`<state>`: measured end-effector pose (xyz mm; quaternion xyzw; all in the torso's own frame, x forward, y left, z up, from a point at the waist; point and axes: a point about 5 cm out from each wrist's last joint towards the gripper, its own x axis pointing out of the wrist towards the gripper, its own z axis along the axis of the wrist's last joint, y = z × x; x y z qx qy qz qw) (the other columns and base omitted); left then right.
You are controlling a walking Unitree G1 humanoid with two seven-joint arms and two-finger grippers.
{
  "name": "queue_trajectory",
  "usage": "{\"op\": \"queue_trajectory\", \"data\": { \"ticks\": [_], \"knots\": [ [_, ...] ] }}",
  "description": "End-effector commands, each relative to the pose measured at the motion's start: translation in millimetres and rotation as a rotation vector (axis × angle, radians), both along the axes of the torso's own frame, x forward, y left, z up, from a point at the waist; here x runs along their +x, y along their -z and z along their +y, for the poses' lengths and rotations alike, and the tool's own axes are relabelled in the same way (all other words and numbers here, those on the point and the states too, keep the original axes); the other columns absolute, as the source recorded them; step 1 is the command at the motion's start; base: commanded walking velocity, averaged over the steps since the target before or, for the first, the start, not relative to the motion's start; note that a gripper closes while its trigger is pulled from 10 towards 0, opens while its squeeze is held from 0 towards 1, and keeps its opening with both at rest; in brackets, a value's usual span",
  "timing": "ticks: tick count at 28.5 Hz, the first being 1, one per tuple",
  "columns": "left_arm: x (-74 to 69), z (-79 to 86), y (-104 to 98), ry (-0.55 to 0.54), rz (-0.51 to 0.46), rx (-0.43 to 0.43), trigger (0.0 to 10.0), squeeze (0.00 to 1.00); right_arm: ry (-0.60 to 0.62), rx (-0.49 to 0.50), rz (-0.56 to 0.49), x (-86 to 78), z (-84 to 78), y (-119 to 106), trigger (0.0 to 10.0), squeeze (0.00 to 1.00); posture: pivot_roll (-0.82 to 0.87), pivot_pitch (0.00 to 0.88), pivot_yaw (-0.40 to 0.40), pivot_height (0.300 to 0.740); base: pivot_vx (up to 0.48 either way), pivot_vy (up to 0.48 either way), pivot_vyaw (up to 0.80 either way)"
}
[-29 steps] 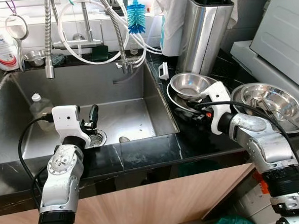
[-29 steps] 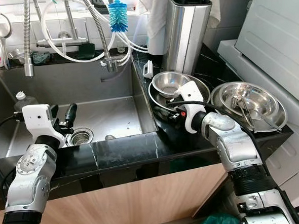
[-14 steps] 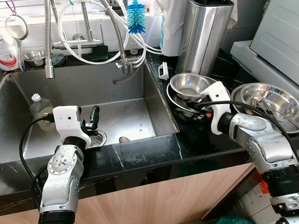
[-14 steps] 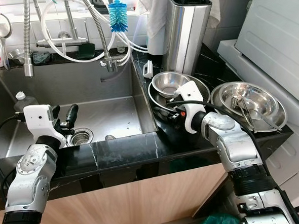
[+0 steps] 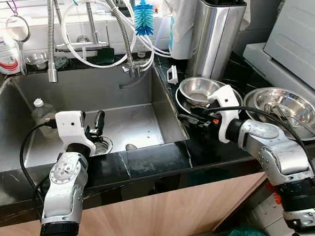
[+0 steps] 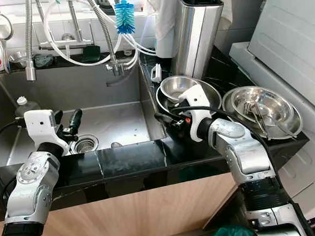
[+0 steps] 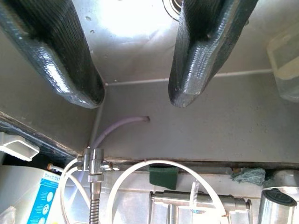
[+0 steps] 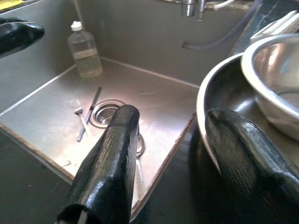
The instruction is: Kitchen organization
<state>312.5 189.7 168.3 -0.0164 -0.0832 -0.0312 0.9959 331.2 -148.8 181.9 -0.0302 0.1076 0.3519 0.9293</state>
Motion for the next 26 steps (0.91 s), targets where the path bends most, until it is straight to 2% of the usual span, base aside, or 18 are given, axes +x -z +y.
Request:
{"op": "queue_trajectory", "data": {
  "ticks": [1, 4, 8, 26],
  "knots": [
    [-0.9, 0.3, -5, 0.002, -0.018, -0.007, 10.0, 0.0, 0.055, -0.006, -0.042, 3.0, -8.0, -7, 10.0, 0.0, 0.06, 0.0, -0.039, 0.74, 0.0, 0.0, 0.0],
    [-1.3, -0.2, -5, 0.005, -0.017, -0.009, 10.0, 0.0, 0.116, -0.003, -0.059, 7.9, -16.0, -12, 10.0, 0.0, 0.06, 0.0, -0.039, 0.74, 0.0, 0.0, 0.0],
    [-2.1, -0.8, -5, 0.008, -0.015, -0.009, 10.0, 0.0, 0.135, -0.026, -0.053, 9.9, -20.7, -10, 10.0, 0.0, 0.06, 0.003, -0.038, 0.74, 0.0, 0.0, 0.0],
    [-2.4, -1.0, -4, 0.011, -0.008, -0.006, 10.0, 0.0, 0.141, -0.029, 0.004, 10.0, -23.1, 7, 10.0, 0.0, 0.06, 0.006, -0.039, 0.74, 0.0, 0.0, 0.0]
  ]
}}
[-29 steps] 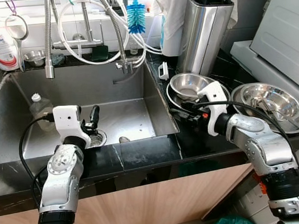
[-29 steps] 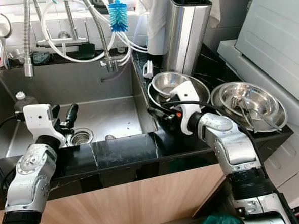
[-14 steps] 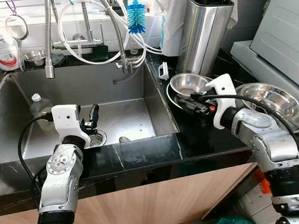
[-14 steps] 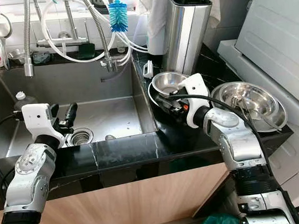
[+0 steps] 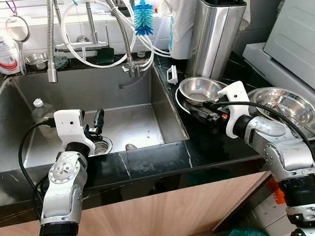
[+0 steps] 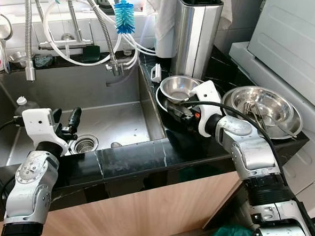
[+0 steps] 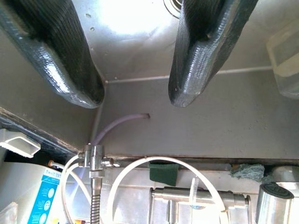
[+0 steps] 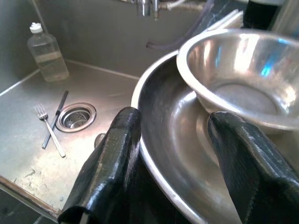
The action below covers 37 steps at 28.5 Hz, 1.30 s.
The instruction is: Kitchen organization
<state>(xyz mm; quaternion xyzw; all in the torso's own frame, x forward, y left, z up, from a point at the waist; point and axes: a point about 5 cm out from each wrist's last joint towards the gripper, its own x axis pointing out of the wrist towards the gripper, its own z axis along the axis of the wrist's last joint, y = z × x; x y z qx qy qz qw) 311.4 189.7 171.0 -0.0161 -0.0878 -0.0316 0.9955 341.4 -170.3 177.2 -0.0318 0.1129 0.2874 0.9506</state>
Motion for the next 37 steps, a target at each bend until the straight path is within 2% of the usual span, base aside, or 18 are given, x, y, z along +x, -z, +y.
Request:
{"op": "queue_trajectory", "data": {
  "ticks": [1, 23, 37],
  "knots": [
    [-1.3, -1.4, -2, 0.011, 0.001, -0.007, 10.0, 0.0, 0.004, -0.001, 0.008, -0.3, -0.8, 3, 10.0, 0.0, 0.06, 0.006, -0.039, 0.74, 0.0, 0.0, 0.0],
    [-2.2, -2.0, -1, 0.017, 0.009, -0.01, 10.0, 0.0, -0.098, 0.076, 0.062, -9.0, 17.5, 7, 10.0, 0.0, 0.07, 0.007, -0.042, 0.74, 0.0, 0.0, 0.0],
    [-1.8, -0.6, -3, 0.013, 0.004, -0.008, 10.0, 0.0, -0.171, 0.114, 0.024, -17.8, 35.0, -7, 10.0, 0.0, 0.07, 0.004, -0.042, 0.74, 0.0, 0.0, 0.0]
  ]
}}
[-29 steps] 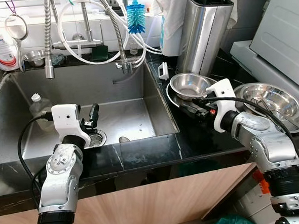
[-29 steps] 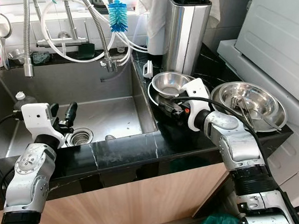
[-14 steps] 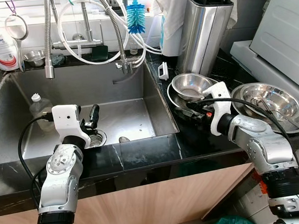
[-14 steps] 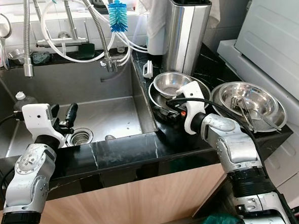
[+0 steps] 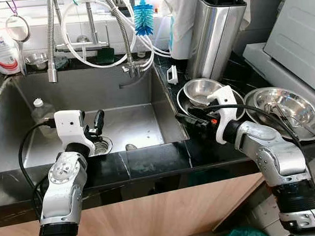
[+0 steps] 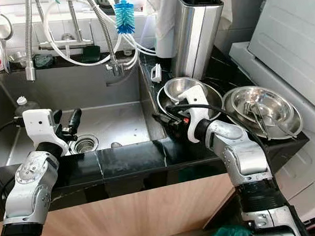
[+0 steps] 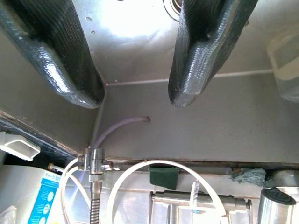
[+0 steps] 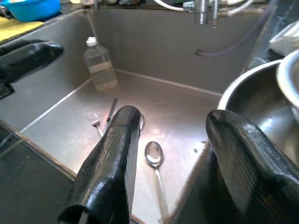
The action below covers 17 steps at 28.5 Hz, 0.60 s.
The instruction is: Kitchen organization
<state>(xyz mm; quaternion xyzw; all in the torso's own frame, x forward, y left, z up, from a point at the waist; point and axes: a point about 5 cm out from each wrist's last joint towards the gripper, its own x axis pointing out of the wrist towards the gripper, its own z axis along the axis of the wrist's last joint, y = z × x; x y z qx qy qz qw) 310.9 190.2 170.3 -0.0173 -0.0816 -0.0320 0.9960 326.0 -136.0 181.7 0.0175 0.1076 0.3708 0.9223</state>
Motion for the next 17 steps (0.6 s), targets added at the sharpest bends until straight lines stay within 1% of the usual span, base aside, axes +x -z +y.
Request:
{"op": "queue_trajectory", "data": {
  "ticks": [1, 4, 7, 8, 9, 10, 11, 12, 14, 17],
  "knots": [
    [-1.4, -1.1, -3, 0.012, -0.009, -0.005, 10.0, 0.0, -0.012, 0.007, -0.006, -3.7, 2.3, -3, 10.0, 0.0, 0.07, 0.004, -0.042, 0.74, 0.0, 0.0, 0.0],
    [-1.3, -1.1, -4, 0.01, -0.01, -0.006, 10.0, 0.0, -0.029, 0.011, -0.006, -7.1, 5.8, -3, 10.0, 0.0, 0.07, 0.002, -0.043, 0.74, 0.0, 0.0, 0.0],
    [-1.3, -1.1, -3, 0.008, -0.012, -0.009, 10.0, 0.0, -0.017, -0.001, -0.021, -7.3, 5.0, -3, 10.0, 0.0, 0.07, 0.002, -0.044, 0.74, 0.0, 0.0, 0.0],
    [-1.4, -1.1, -4, 0.008, -0.012, -0.009, 10.0, 0.0, -0.004, -0.006, -0.026, -6.2, 3.5, -3, 10.0, 0.0, 0.07, 0.002, -0.043, 0.74, 0.0, 0.0, 0.0],
    [-1.4, -1.1, -4, 0.008, -0.012, -0.009, 10.0, 0.0, 0.062, -0.004, -0.037, 0.1, -3.5, -6, 10.0, 0.0, 0.07, 0.002, -0.043, 0.74, 0.0, 0.0, 0.0],
    [-1.4, -1.1, -4, 0.008, -0.012, -0.009, 10.0, 0.0, 0.062, -0.004, -0.037, 0.1, -3.5, -6, 10.0, 0.0, 0.07, 0.002, -0.043, 0.74, 0.0, 0.0, 0.0],
    [-1.4, -0.7, -4, 0.008, -0.011, -0.009, 10.0, 0.0, 0.125, 0.002, -0.045, 6.2, -10.4, -9, 10.0, 0.0, 0.07, 0.002, -0.043, 0.74, 0.0, 0.0, 0.0],
    [-1.4, -0.6, -3, 0.008, -0.011, -0.009, 10.0, 0.0, 0.154, 0.009, -0.05, 8.9, -13.2, -10, 10.0, 0.0, 0.06, 0.003, -0.043, 0.74, 0.0, 0.0, 0.0],
    [-1.5, -0.6, -3, 0.007, -0.011, -0.009, 10.0, 0.0, 0.179, 0.022, -0.05, 11.3, -15.8, -11, 10.0, 0.0, 0.06, 0.002, -0.043, 0.74, 0.0, 0.0, 0.0],
    [-1.6, -0.5, -3, 0.008, -0.011, -0.009, 10.0, 0.0, 0.167, 0.027, -0.032, 10.7, -15.2, -10, 10.0, 0.0, 0.07, 0.002, -0.044, 0.74, 0.0, 0.0, 0.0]
  ]
}}
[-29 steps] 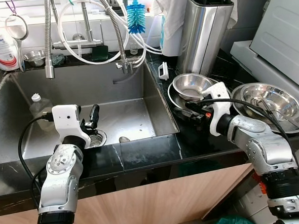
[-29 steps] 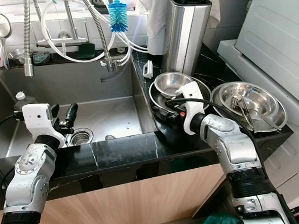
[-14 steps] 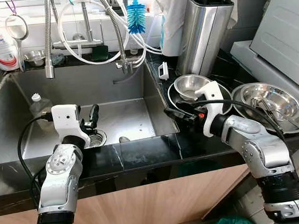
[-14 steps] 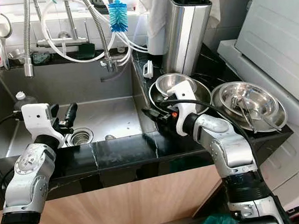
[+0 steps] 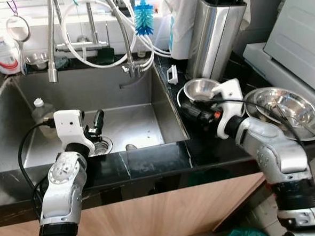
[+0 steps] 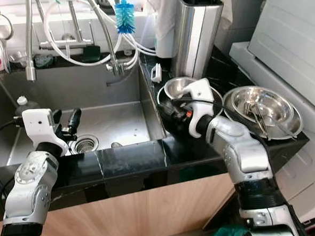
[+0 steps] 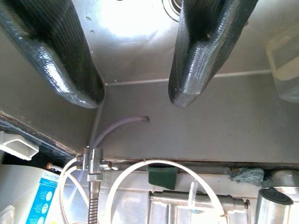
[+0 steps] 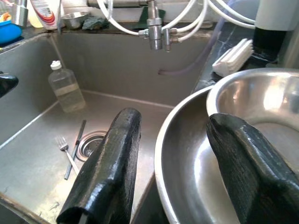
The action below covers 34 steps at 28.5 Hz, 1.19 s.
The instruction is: Kitchen organization
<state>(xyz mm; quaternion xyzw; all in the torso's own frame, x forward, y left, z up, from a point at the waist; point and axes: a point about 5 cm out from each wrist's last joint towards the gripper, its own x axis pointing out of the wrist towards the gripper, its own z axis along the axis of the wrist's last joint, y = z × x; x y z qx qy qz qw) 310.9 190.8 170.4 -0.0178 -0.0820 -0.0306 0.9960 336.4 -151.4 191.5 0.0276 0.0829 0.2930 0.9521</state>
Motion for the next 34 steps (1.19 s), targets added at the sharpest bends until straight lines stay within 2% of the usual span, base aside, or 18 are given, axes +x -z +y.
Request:
{"op": "queue_trajectory", "data": {
  "ticks": [1, 6, 7, 21, 22, 23, 29, 34],
  "knots": [
    [-1.4, -1.2, -3, 0.011, -0.01, -0.007, 10.0, 0.0, -0.009, 0.0, 0.015, -0.4, 1.2, 2, 10.0, 0.0, 0.07, 0.003, -0.043, 0.74, 0.0, 0.0, 0.0],
    [-1.5, -1.3, -3, 0.013, -0.009, -0.006, 10.0, 0.0, -0.025, -0.003, 0.038, -2.8, 4.0, 7, 10.0, 0.0, 0.07, 0.005, -0.042, 0.74, 0.0, 0.0, 0.0],
    [-1.5, -1.2, -3, 0.012, -0.008, -0.006, 10.0, 0.0, -0.026, 0.006, 0.049, -3.4, 4.4, 9, 10.0, 1.0, 0.07, 0.006, -0.042, 0.74, 0.0, 0.0, 0.0],
    [-1.8, -1.5, -3, 0.015, -0.003, -0.005, 10.0, 0.0, -0.066, 0.017, 0.059, -5.6, 8.0, 7, 10.0, 1.0, 0.07, 0.013, -0.041, 0.74, 0.0, 0.0, 0.0],
    [-1.8, -1.6, -2, 0.016, -0.002, -0.005, 10.0, 0.0, -0.071, 0.007, 0.061, -5.8, 8.1, 8, 10.0, 0.87, 0.07, 0.013, -0.041, 0.74, 0.0, 0.0, 0.0],
    [-1.8, -1.6, -2, 0.016, -0.001, -0.005, 10.0, 0.0, -0.079, 0.0, 0.065, -6.1, 8.3, 8, 10.0, 0.0, 0.07, 0.013, -0.041, 0.74, 0.0, 0.0, 0.0],
    [-2.2, -2.9, -1, 0.019, 0.004, -0.007, 10.0, 0.0, -0.109, -0.047, 0.096, -7.4, 6.9, 15, 10.0, 0.0, 0.06, 0.014, -0.041, 0.74, 0.0, 0.0, 0.0],
    [-2.4, -1.9, -1, 0.017, 0.006, -0.006, 10.0, 0.0, -0.119, -0.045, 0.11, -7.8, 9.1, 18, 10.0, 0.0, 0.07, 0.014, -0.042, 0.74, 0.0, 0.0, 0.0]
  ]
}}
